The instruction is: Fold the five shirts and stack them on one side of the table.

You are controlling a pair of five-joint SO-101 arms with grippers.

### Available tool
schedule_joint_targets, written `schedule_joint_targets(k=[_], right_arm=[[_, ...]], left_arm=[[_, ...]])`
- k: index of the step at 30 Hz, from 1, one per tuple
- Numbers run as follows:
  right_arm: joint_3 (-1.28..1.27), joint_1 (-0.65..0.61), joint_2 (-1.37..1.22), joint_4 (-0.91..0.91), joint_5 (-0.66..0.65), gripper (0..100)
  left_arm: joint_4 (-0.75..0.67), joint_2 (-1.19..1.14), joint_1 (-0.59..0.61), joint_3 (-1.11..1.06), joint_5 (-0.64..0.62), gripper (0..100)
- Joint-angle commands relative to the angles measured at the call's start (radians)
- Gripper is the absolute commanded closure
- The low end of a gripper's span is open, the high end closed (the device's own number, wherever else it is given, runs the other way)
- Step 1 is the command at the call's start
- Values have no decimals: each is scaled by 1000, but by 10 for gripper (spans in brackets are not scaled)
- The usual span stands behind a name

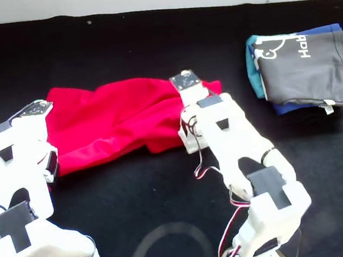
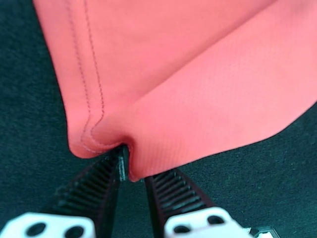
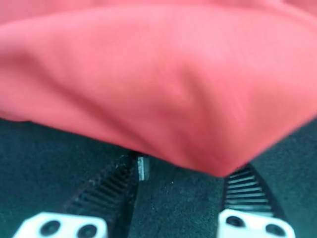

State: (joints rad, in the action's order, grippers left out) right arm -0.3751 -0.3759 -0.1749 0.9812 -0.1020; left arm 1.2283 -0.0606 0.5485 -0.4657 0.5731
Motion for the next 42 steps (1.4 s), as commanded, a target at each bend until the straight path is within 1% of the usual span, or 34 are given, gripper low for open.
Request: schedule_joint_targets(k=[1, 5, 9, 12, 16, 21, 24, 29, 33, 38, 42], right_arm=[[47, 5, 4, -36, 5, 880], [85, 10, 4, -25, 9, 991], [139, 12, 5, 39, 9, 992], [196, 12, 19, 145, 9, 992], [183, 12, 168, 234, 5, 992], [31, 12, 435, 266, -8, 992], [-122, 12, 541, 259, -75, 992], [-374, 27, 610, 160, -144, 992], [-509, 28, 622, 88, -176, 992], [-565, 27, 627, 85, -262, 992], [-509, 28, 628, 143, -262, 992]], left_arm=[[-8, 51, -8, 10, -3, 992], [-8, 51, -8, 10, -3, 992], [-8, 51, -8, 8, -3, 992], [-5, 51, -7, 10, -2, 992], [-3, 51, -7, 10, 0, 992], [-3, 51, -8, 12, -3, 992], [-2, 51, -8, 12, -3, 992], [0, 51, -8, 1, -3, 992], [55, 50, -12, -1, -3, 992], [49, 50, -13, 2, -3, 992], [49, 50, -13, 2, -3, 992]])
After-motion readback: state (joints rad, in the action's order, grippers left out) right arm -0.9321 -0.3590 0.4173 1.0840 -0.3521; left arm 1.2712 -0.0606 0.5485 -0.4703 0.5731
